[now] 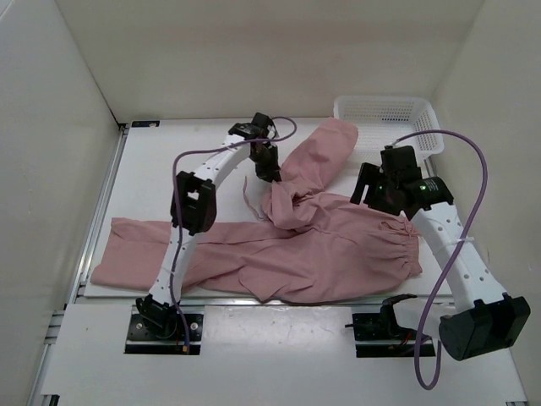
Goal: Fold and stack the trousers
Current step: Flatten the trousers out
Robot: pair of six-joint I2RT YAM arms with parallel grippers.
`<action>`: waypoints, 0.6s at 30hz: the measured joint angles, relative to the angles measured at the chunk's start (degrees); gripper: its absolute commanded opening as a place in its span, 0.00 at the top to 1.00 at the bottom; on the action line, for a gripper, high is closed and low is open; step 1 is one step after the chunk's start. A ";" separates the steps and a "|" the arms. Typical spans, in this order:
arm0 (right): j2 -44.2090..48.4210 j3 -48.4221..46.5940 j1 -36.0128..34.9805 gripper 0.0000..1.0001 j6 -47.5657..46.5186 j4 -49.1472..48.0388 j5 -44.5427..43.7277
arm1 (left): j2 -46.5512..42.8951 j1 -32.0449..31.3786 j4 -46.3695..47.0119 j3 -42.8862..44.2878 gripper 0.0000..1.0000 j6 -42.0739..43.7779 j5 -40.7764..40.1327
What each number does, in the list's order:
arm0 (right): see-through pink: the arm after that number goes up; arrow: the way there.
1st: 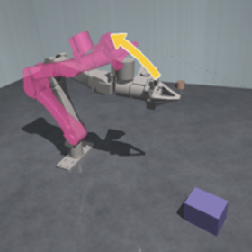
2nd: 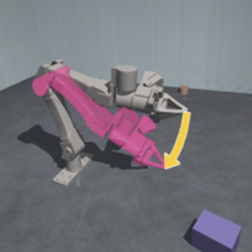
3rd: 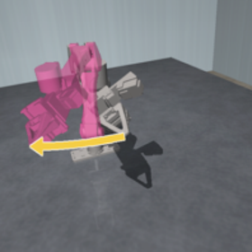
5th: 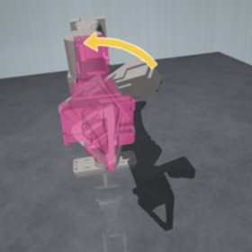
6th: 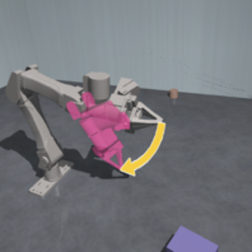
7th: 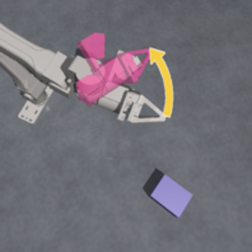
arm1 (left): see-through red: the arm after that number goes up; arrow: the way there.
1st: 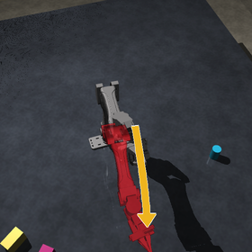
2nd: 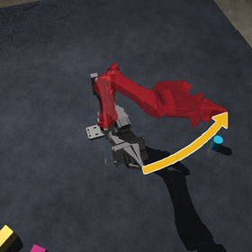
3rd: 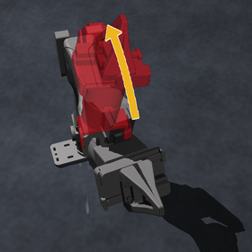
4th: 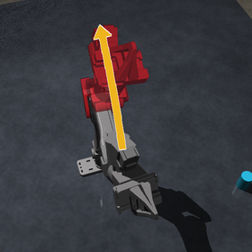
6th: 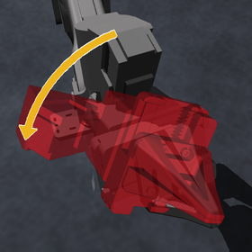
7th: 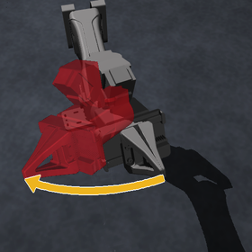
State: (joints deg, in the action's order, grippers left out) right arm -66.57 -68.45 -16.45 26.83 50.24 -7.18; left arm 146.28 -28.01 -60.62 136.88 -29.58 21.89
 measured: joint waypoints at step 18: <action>-1.42 5.77 4.13 0.20 -0.68 -1.16 1.62 | -39.39 15.56 3.21 -41.97 0.51 2.78 -10.88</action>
State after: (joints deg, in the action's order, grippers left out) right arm -67.99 -62.67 -12.32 26.15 49.08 -5.56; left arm 106.89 -12.45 -57.41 94.91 -26.81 11.00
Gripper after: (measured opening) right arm 0.798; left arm 0.570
